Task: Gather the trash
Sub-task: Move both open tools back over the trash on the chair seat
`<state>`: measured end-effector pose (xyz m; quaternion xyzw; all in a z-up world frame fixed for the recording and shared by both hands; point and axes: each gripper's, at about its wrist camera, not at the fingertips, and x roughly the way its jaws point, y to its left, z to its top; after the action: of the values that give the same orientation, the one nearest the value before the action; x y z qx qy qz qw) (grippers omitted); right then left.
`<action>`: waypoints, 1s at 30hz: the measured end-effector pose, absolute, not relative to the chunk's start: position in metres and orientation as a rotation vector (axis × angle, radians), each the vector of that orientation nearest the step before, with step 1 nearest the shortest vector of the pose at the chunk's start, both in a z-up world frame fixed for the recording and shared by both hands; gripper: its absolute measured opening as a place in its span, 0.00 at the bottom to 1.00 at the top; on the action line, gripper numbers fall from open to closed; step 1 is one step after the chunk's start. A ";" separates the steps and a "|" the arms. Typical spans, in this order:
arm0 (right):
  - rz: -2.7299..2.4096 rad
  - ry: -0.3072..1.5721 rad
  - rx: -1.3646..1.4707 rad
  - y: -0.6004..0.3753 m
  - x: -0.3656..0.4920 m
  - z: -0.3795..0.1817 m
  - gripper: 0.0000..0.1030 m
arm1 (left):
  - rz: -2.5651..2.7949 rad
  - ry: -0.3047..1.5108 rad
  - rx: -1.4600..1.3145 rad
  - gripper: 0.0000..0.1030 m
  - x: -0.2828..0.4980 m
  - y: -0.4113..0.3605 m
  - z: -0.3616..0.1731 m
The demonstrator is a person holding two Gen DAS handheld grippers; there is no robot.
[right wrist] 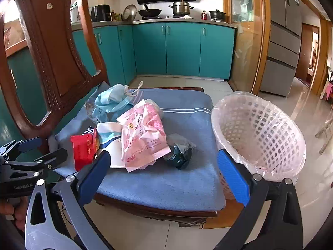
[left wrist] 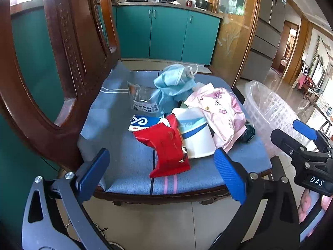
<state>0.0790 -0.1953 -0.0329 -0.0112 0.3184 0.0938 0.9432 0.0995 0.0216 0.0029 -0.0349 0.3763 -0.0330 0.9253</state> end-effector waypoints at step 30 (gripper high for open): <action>0.136 0.691 -0.184 -0.196 0.097 -0.048 0.97 | -0.056 0.894 -0.095 0.95 0.127 0.024 -0.032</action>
<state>0.0968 -0.1957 -0.0481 -0.0901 0.3380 0.0666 0.9345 0.1272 0.0240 -0.0322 -0.0461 0.4322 -0.0270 0.9002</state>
